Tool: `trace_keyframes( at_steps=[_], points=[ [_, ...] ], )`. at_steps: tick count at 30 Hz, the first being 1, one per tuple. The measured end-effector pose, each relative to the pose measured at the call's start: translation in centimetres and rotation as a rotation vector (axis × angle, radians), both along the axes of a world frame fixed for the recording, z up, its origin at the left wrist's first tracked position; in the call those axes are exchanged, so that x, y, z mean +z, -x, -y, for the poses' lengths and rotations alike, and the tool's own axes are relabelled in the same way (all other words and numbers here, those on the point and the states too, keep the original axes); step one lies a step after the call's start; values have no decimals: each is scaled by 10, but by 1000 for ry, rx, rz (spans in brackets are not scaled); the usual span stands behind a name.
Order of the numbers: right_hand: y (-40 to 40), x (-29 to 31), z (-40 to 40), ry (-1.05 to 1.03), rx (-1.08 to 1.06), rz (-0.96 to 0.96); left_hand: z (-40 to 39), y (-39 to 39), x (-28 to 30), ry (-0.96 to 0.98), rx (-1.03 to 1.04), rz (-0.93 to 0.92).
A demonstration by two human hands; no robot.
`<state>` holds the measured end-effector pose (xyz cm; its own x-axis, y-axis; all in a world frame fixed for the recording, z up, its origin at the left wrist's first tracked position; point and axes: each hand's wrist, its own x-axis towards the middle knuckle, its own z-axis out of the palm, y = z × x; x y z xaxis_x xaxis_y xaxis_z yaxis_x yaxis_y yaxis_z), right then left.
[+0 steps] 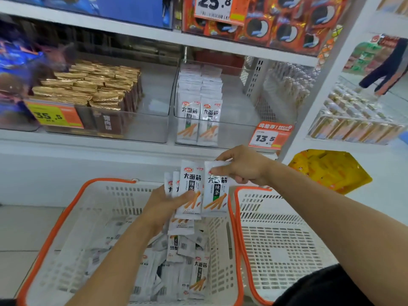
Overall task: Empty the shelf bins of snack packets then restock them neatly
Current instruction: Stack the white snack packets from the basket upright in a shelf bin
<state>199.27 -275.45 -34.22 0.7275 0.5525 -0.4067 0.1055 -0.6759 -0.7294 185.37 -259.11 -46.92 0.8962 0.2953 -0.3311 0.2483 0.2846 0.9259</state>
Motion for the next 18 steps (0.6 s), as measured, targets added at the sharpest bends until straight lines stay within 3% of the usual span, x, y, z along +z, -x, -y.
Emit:
trace_keyframes(
  at_steps=[4,7,11,13,15,18],
  points=[
    [-5,-19,-6,-150,-182,-238,8,0,7,103,-64,52],
    [1,-32,-11,-209,-305,-312,14,-1,11,113,-98,46],
    [12,-37,-18,-293,-430,-234,30,-5,16,223,-37,-39],
    [9,-40,-21,-300,-457,-80,35,-9,21,293,36,-107],
    [8,-37,-22,-185,-363,-34,35,-14,27,304,98,-129],
    [16,-21,-18,-177,-68,-444,30,-27,48,260,155,-46]
  ],
)
